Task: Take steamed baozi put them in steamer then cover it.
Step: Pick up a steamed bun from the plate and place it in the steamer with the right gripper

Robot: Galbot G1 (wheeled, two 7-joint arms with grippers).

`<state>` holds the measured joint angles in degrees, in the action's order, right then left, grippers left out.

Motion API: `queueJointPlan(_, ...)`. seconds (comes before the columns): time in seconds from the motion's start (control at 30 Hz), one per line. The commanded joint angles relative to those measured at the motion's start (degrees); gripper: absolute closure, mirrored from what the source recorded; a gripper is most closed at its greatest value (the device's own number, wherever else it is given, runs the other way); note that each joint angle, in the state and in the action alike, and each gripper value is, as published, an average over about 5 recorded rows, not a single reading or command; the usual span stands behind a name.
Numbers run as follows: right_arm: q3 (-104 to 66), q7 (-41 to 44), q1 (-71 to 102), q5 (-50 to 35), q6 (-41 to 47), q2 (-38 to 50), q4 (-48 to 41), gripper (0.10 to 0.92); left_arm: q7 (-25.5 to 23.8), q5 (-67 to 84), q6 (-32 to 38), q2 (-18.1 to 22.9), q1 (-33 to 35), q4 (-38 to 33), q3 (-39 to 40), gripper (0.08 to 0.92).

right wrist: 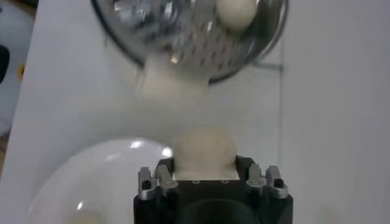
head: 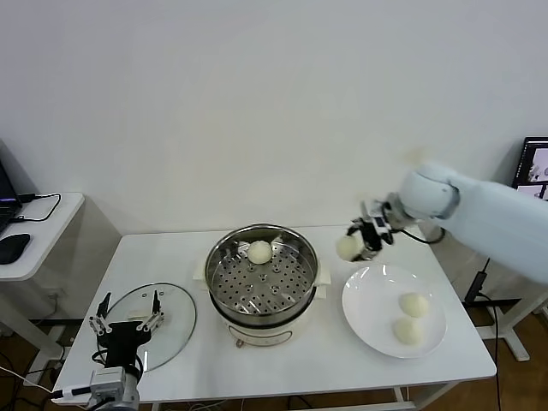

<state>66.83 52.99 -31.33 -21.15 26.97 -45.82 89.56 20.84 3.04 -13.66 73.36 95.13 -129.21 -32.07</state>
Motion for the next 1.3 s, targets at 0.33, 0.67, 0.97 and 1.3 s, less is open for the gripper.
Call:
queueJointPlan(0.33,4.52,-9.12,2.46,-12.69,11.74,-28.54,-10.88,0.397,-0.11,-0.38,0.19,0.96,-0.18,-0.11,-1.45,0.177)
queueJointPlan(0.67,3.66,-10.15,8.43,-10.45,11.41,-35.75,-19.85,0.397,-0.02,-0.2,0.37,0.99,-0.1,-0.31,-2.25,0.177)
queueJointPlan(0.97,4.32,-9.9,9.99,-8.65,11.22,-37.59,-22.39,0.397,0.12,-0.03,0.47,1.12,-0.16,-0.37,-2.36,0.177)
queueJointPlan(1.3,3.59,-1.96,1.17,-7.78,9.84,-29.56,-15.78,0.218,0.07,-0.09,0.35,0.85,-0.4,-0.51,-2.23,0.177)
